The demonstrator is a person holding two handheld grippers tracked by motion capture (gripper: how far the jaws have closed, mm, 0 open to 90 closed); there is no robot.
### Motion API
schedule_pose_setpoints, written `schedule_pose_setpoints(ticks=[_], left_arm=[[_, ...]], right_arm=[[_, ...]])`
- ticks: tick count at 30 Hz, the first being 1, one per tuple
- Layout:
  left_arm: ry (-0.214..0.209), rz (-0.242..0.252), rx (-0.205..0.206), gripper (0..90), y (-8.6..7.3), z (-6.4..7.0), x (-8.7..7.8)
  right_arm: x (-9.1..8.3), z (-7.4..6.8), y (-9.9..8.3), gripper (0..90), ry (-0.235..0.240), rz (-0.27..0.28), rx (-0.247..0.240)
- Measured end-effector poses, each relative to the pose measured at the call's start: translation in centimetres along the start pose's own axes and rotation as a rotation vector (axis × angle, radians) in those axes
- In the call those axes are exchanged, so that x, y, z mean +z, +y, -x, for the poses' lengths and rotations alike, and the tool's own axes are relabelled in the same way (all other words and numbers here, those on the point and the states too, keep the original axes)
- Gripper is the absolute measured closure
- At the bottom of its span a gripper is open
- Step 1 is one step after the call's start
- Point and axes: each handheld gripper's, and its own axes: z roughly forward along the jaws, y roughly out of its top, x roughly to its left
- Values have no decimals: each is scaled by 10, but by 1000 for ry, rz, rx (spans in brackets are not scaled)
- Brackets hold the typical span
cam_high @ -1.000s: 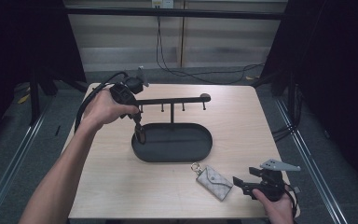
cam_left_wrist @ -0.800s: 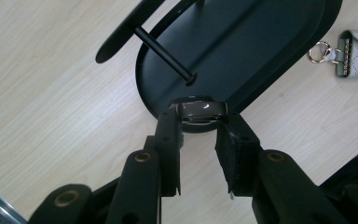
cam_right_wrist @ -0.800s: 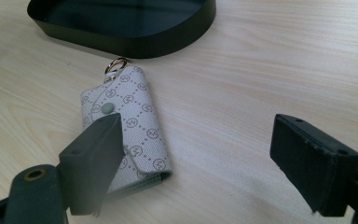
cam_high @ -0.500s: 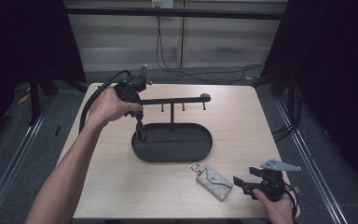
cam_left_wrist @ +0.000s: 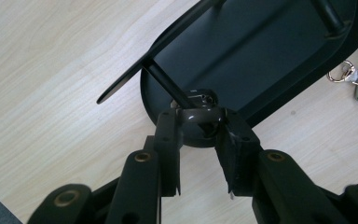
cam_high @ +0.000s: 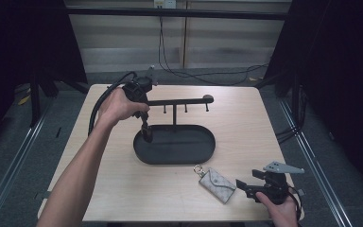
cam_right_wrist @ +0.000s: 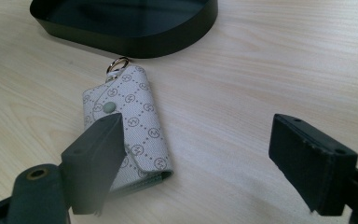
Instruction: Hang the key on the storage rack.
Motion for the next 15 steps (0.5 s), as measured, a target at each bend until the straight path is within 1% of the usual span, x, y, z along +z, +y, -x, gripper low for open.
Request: schedule_pose_setpoints(ticks=[1,2,3,5,6,7,8,10,13,14,15], left_arm=[[9,1,1,706,1,-1,-1],[9,1,1,706,1,-1,-1],[10,3,-12,705,1,-1,0],[7,2,-10,705,2,-1,0],[6,-2,-31,705,3,-2,1],[6,-2,-31,705,3,-2,1],[6,-1,-52,705,4,-1,2],[21,-2,-57,705,5,0,2],[19,2,-61,700,5,0,2],[20,5,-72,648,5,0,3],[31,5,-58,648,5,-1,3]], right_arm=[[0,0,0,187,1,-1,1],[0,0,0,188,1,-1,1],[0,0,0,188,1,-1,0],[0,0,0,189,2,-1,0],[0,0,0,189,2,-1,-1],[0,0,0,189,2,-2,0],[0,0,0,189,2,-2,0],[0,0,0,190,1,-5,-3],[0,-1,0,190,1,-7,-1],[0,-1,0,190,1,-7,-1],[0,-1,0,190,1,-7,-1]])
